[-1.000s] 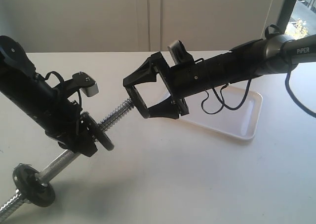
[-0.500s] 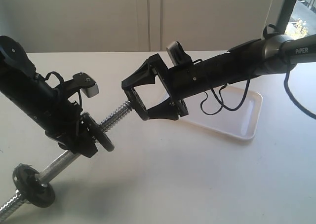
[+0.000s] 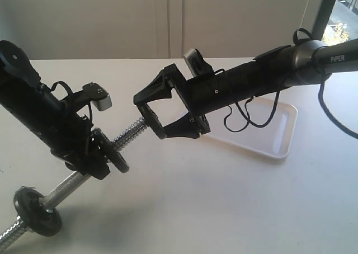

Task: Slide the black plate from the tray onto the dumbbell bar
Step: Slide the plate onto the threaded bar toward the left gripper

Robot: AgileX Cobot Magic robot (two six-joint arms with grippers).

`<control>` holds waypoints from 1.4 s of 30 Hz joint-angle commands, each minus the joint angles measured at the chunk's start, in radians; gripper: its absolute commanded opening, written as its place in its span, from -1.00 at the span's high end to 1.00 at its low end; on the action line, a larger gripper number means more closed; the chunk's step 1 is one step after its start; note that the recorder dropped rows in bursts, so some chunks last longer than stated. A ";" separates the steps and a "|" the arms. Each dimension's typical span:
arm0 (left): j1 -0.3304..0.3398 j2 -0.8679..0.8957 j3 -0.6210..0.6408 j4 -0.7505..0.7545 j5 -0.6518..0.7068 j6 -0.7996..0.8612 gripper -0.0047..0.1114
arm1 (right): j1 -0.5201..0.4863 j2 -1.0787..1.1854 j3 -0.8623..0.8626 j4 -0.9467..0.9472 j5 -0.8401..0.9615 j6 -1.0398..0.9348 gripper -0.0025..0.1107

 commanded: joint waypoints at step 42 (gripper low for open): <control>-0.004 -0.044 -0.017 -0.099 0.037 -0.011 0.92 | 0.102 -0.017 -0.006 0.033 0.063 -0.013 0.96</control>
